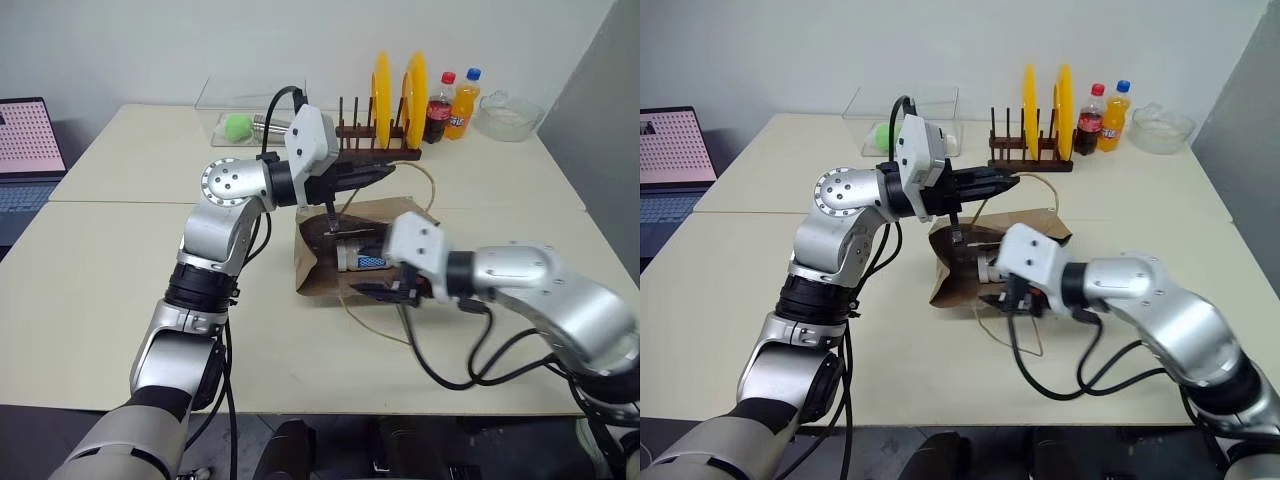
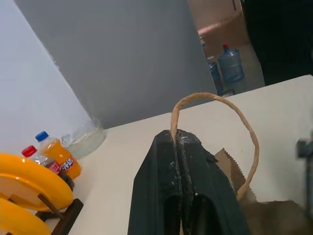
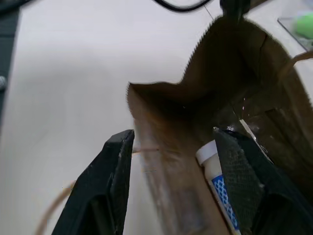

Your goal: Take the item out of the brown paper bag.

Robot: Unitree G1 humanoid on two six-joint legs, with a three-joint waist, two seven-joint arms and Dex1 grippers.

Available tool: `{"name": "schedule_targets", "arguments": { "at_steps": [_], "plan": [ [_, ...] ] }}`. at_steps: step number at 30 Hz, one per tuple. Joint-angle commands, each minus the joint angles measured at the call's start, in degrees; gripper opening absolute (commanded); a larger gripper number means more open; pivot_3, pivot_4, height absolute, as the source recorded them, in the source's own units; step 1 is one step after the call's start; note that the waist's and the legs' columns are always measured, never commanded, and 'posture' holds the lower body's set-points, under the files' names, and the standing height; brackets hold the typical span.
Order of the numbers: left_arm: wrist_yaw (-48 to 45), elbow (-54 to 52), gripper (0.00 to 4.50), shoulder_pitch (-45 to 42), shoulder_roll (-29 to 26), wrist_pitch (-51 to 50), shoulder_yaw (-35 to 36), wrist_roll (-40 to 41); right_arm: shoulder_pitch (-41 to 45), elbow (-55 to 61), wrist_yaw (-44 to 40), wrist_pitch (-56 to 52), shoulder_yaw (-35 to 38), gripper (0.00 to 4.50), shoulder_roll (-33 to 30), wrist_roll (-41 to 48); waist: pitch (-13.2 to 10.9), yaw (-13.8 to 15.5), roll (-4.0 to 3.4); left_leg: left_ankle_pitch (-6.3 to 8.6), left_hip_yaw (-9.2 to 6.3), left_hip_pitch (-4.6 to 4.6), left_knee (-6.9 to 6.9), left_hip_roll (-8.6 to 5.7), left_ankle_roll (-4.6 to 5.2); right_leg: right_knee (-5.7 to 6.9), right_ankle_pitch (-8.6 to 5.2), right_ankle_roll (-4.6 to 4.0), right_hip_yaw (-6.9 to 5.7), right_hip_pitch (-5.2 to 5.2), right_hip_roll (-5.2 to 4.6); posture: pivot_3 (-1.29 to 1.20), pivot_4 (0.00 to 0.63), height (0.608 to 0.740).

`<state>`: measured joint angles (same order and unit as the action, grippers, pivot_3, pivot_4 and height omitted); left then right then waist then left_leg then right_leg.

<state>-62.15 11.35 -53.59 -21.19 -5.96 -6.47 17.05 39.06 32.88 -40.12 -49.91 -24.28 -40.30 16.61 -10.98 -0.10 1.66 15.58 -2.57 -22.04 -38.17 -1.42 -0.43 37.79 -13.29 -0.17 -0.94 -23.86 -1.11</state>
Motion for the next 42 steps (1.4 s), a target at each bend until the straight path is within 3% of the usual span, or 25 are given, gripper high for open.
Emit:
{"name": "schedule_targets", "arguments": {
  "at_steps": [1, 4, 7, 8, 17, 27, 30, 33, 42],
  "plan": [
    [-0.17, -1.14, 0.00, -1.86, -0.11, 0.36, 1.17, 1.04, 2.73, -5.28, 1.82, 6.59, -5.73, 2.66, 1.42, -9.29, 0.00, -0.01, 0.00, 0.00, 0.02, -0.04, 0.00, 0.00, 0.00, 0.00, 0.08, -0.14, 0.02, -0.05, 0.00, 0.00, 0.150, 0.740],
    [-0.12, -1.46, 0.00, -1.49, -0.23, 0.45, 1.19, 1.00, 3.69, -9.33, 1.96, 9.86, -9.81, 3.25, 2.48, -15.50, 0.00, -0.06, 0.00, -0.01, 0.15, -0.14, 0.00, 0.00, -0.02, 0.14, 0.10, -0.17, 0.13, -0.24, 0.00, 0.00, 0.150, 0.740],
    [-0.09, -1.78, 0.00, -1.06, -0.36, 0.47, 1.21, 0.97, 4.01, -11.23, 1.01, 12.37, -12.93, 4.30, 2.31, -21.02, 0.00, -0.06, 0.00, -0.01, 0.13, -0.14, 0.00, 0.01, -0.02, 0.19, 0.10, -0.17, 0.11, -0.26, 0.01, 0.00, 0.150, 0.740],
    [-0.10, -1.83, 0.00, -0.98, -0.41, 0.44, 1.22, 0.99, 4.13, -11.68, 0.66, 13.03, -13.35, 4.47, 2.47, -22.33, 0.00, -0.07, 0.00, -0.01, 0.14, -0.14, -0.01, 0.01, -0.01, 0.20, 0.10, -0.17, 0.12, -0.26, 0.00, 0.00, 0.150, 0.740],
    [-0.06, -1.71, 0.00, -0.75, -0.36, 0.82, 1.14, 0.87, 7.74, -22.18, -1.35, 19.72, -18.22, 4.47, 4.47, -37.16, 0.00, -0.16, 0.00, -0.01, 0.16, -0.11, -0.05, 0.02, -0.01, 0.21, 0.10, -0.17, 0.13, -0.26, 0.03, 0.00, 0.150, 0.740],
    [-0.19, -1.78, 0.00, 0.24, -0.79, 1.57, 0.78, 0.19, 7.84, -33.30, -4.20, 23.67, -17.60, 4.47, 10.32, -44.04, 0.01, -0.23, 0.00, -0.02, 0.22, -0.03, -0.05, 0.02, -0.02, 0.25, 0.11, -0.19, 0.19, -0.23, 0.03, 0.00, 0.150, 0.740],
    [-0.03, -1.17, 0.00, 0.55, -1.27, 2.07, 0.80, -0.55, 7.37, -31.92, -5.92, 24.32, -15.94, 3.91, 10.46, -43.88, 0.00, -0.25, 0.00, -0.02, 0.24, 0.01, -0.05, 0.02, -0.01, 0.27, 0.11, -0.19, 0.20, -0.21, 0.03, 0.00, 0.150, 0.740],
    [0.30, 0.36, 0.00, 0.69, -1.88, 3.78, 0.52, -2.11, 7.26, -30.11, -7.26, 25.68, -14.37, 3.04, 10.29, -43.71, 0.00, -0.27, 0.00, -0.02, 0.24, 0.01, -0.05, 0.02, -0.01, 0.28, 0.11, -0.19, 0.21, -0.22, 0.03, 0.00, 0.150, 0.740],
    [3.24, 10.40, 0.00, -2.77, -2.86, 9.82, 0.83, -7.36, 5.14, -19.98, -10.25, 33.85, -5.07, 3.03, 8.39, -36.88, 0.00, -0.21, 0.00, -0.01, 0.21, -0.07, -0.02, 0.02, -0.01, 0.27, 0.11, -0.19, 0.16, -0.28, 0.03, 0.00, 0.150, 0.740]
  ]
}}
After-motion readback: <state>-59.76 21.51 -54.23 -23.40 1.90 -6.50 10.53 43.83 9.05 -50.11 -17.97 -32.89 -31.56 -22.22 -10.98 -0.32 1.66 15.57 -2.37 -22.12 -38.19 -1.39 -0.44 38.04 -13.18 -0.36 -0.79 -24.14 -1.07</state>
